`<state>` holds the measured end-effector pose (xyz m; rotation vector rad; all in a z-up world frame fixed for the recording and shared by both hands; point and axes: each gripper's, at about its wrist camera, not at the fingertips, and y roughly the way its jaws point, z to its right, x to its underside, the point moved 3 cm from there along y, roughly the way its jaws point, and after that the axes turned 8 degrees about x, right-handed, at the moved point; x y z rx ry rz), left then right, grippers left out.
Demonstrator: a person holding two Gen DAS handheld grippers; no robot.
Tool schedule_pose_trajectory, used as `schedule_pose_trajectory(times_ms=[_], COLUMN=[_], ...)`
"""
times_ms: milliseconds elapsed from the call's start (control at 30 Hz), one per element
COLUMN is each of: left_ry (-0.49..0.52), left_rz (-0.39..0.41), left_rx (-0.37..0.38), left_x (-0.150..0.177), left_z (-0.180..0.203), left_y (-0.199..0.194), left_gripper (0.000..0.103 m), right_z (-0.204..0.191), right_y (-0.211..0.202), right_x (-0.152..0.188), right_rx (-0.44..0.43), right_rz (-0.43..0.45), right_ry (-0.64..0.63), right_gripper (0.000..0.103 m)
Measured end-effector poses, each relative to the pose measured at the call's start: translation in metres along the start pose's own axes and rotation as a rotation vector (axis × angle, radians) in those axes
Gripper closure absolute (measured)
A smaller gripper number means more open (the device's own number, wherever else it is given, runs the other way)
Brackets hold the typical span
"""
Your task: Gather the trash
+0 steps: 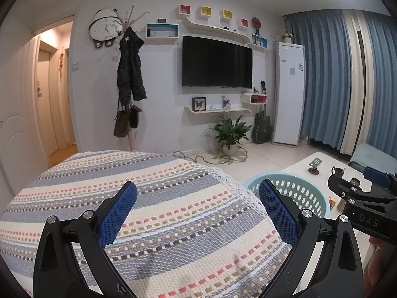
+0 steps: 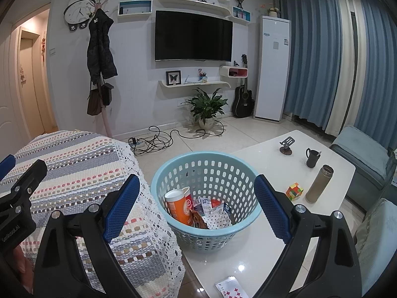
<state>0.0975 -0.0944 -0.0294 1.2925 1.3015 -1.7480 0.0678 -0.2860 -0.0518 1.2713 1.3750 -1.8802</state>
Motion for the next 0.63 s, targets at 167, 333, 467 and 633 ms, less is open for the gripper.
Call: schedule_pose_trajectory(times_ms=[167, 333, 467, 633], left_ry=[-0.018, -0.011, -0.012, -0.019], left_rz=[-0.004, 0.007, -0.009, -0.014], left_rx=[0.009, 0.026, 0.034, 0.041], left_x=[-0.0016, -0.0015, -0.0002, 0.0000], left_z=[-0.0018, -0.0013, -0.0014, -0.0033], left_y=[0.0015, 0.0009, 0.0032, 0.0047], left_gripper=[0.008, 0.007, 0.007, 0.007], right_z=[0.0000, 0.0005, 0.0012, 0.0021], right_y=[0.0012, 0.0023, 0.0022, -0.0002], right_x=[-0.0006, -0.0015, -0.0022, -0.0056], right_rx=[-0.004, -0.007, -0.008, -0.009], right_rz=[0.000, -0.001, 0.003, 0.007], right_ry=[-0.005, -0.008, -0.011, -0.010], right_gripper=[0.014, 0.014, 0.014, 0.014])
